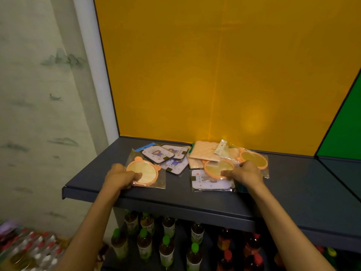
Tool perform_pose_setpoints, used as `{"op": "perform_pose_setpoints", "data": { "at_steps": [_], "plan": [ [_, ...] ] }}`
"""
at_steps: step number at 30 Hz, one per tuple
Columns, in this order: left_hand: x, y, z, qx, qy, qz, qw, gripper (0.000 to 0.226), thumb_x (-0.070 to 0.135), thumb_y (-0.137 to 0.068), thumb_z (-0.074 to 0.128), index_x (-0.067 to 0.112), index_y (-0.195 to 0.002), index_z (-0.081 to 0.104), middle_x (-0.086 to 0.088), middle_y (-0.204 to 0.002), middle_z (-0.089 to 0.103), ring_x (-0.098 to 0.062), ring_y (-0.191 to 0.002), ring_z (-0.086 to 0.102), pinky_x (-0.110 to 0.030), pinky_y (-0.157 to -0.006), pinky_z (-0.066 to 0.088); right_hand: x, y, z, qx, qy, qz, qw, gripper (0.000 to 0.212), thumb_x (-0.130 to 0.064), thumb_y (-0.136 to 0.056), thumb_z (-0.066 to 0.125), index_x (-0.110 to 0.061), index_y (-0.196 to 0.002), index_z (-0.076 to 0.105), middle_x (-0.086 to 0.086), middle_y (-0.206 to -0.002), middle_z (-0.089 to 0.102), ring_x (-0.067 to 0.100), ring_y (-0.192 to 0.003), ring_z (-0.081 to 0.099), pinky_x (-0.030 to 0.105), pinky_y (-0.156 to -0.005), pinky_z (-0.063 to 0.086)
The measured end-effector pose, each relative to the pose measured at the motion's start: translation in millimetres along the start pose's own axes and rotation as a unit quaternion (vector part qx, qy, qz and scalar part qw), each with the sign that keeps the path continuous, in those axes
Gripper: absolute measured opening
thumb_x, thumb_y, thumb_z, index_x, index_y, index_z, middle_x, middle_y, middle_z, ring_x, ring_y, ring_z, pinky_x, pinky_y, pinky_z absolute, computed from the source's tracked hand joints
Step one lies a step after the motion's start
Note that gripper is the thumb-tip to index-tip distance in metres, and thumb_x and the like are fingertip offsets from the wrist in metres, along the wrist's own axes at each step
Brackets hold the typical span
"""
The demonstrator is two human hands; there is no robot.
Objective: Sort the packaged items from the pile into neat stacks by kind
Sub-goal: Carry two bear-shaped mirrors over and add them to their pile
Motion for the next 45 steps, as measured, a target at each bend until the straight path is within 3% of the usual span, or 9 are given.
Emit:
{"op": "perform_pose_setpoints", "data": {
  "at_steps": [6, 12, 15, 18, 23, 27, 34, 40, 45],
  "plan": [
    [4.7, 7.6, -10.2, 0.084, 0.216, 0.076, 0.970, 0.015, 0.019, -0.092, 0.064, 0.013, -0.106, 0.065, -0.010, -0.090, 0.071, -0.020, -0.069, 0.070, -0.026, -0.054, 0.057, -0.6, -1.7, -0.4, -0.058, -0.108, 0.047, 0.991, 0.061, -0.030, -0.044, 0.098, -0.006, -0.092, 0.069, 0.008, -0.094, 0.073, 0.027, -0.089, 0.066, 0.041, -0.079, 0.055],
    [15.3, 10.8, -28.3, 0.160, 0.210, 0.155, 0.952, 0.030, 0.025, -0.085, 0.057, 0.020, -0.112, 0.069, -0.005, -0.108, 0.068, -0.025, -0.101, 0.062, -0.051, -0.088, 0.054, -7.7, 7.8, -6.1, -0.087, -0.191, 0.098, 0.973, 0.041, -0.022, -0.069, 0.086, -0.009, -0.095, 0.058, 0.006, -0.072, 0.058, 0.016, -0.056, 0.051, 0.026, -0.043, 0.038],
    [21.0, 11.4, -32.2, 0.166, 0.270, 0.188, 0.929, 0.028, 0.023, -0.087, 0.058, 0.023, -0.114, 0.067, -0.001, -0.114, 0.064, -0.022, -0.103, 0.061, -0.038, -0.079, 0.058, -11.1, 12.5, -8.1, -0.110, -0.301, 0.127, 0.939, 0.020, -0.009, -0.083, 0.073, 0.000, -0.097, 0.061, 0.016, -0.075, 0.070, 0.016, -0.048, 0.063, 0.020, -0.037, 0.049],
    [28.6, 9.3, -29.1, 0.144, 0.337, 0.207, 0.907, 0.027, 0.019, -0.094, 0.057, 0.024, -0.120, 0.061, 0.001, -0.121, 0.059, -0.019, -0.100, 0.062, -0.027, -0.057, 0.055, -17.2, 19.0, -13.6, -0.130, -0.344, 0.118, 0.922, 0.016, -0.004, -0.085, 0.071, 0.001, -0.099, 0.063, 0.018, -0.076, 0.074, 0.016, -0.050, 0.067, 0.021, -0.046, 0.056],
    [50.9, 9.0, 1.2, 0.022, 0.391, 0.139, 0.909, 0.020, 0.011, -0.095, 0.054, 0.020, -0.111, 0.061, -0.008, -0.118, 0.062, -0.027, -0.106, 0.063, -0.035, -0.069, 0.056, -21.6, 36.8, -30.0, -0.133, -0.374, 0.094, 0.913, 0.017, -0.002, -0.085, 0.070, -0.001, -0.099, 0.060, 0.016, -0.073, 0.071, 0.015, -0.048, 0.065, 0.020, -0.044, 0.055],
    [72.5, 21.6, 33.2, -0.054, 0.400, 0.107, 0.909, 0.016, 0.003, -0.092, 0.054, 0.014, -0.102, 0.061, -0.010, -0.102, 0.061, -0.022, -0.087, 0.062, -0.036, -0.068, 0.056, -13.0, 45.3, -50.4, -0.123, -0.378, 0.086, 0.914, 0.022, -0.005, -0.086, 0.070, 0.001, -0.105, 0.061, 0.015, -0.070, 0.070, 0.016, -0.049, 0.063, 0.022, -0.045, 0.054],
    [105.6, 44.9, 83.7, -0.107, 0.380, 0.138, 0.908, 0.014, 0.007, -0.089, 0.057, 0.018, -0.091, 0.065, -0.012, -0.098, 0.067, -0.023, -0.086, 0.064, -0.035, -0.067, 0.056, 23.6, 52.6, -95.5, -0.067, -0.406, 0.065, 0.909, 0.019, -0.012, -0.090, 0.063, 0.000, -0.103, 0.068, 0.006, -0.069, 0.061, 0.014, -0.060, 0.057, 0.023, -0.049, 0.053],
    [131.8, 94.6, 139.2, -0.139, 0.363, 0.151, 0.909, 0.016, 0.006, -0.090, 0.057, 0.010, -0.104, 0.064, -0.015, -0.096, 0.066, -0.024, -0.083, 0.063, -0.035, -0.067, 0.055, 79.8, 66.6, -148.8, -0.010, -0.438, 0.055, 0.897, 0.006, -0.006, -0.085, 0.068, -0.007, -0.091, 0.067, 0.009, -0.076, 0.066, 0.017, -0.066, 0.063, 0.025, -0.055, 0.056],
    [157.2, 158.0, 193.3, -0.177, 0.333, 0.174, 0.910, 0.013, 0.002, -0.089, 0.056, 0.007, -0.100, 0.062, -0.011, -0.074, 0.059, -0.021, -0.063, 0.056, -0.020, -0.040, 0.046, 137.2, 76.7, -194.0, -0.007, -0.436, 0.060, 0.898, 0.014, 0.001, -0.081, 0.073, -0.006, -0.077, 0.061, 0.018, -0.088, 0.069, 0.027, -0.081, 0.069, 0.026, -0.057, 0.059]
  ]
}}
Point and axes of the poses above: each hand's wrist, its own y-axis away from the middle knuckle, its own z-axis out of the palm, x = y × z, the point moved 4 cm from there along -y, towards the middle knuckle
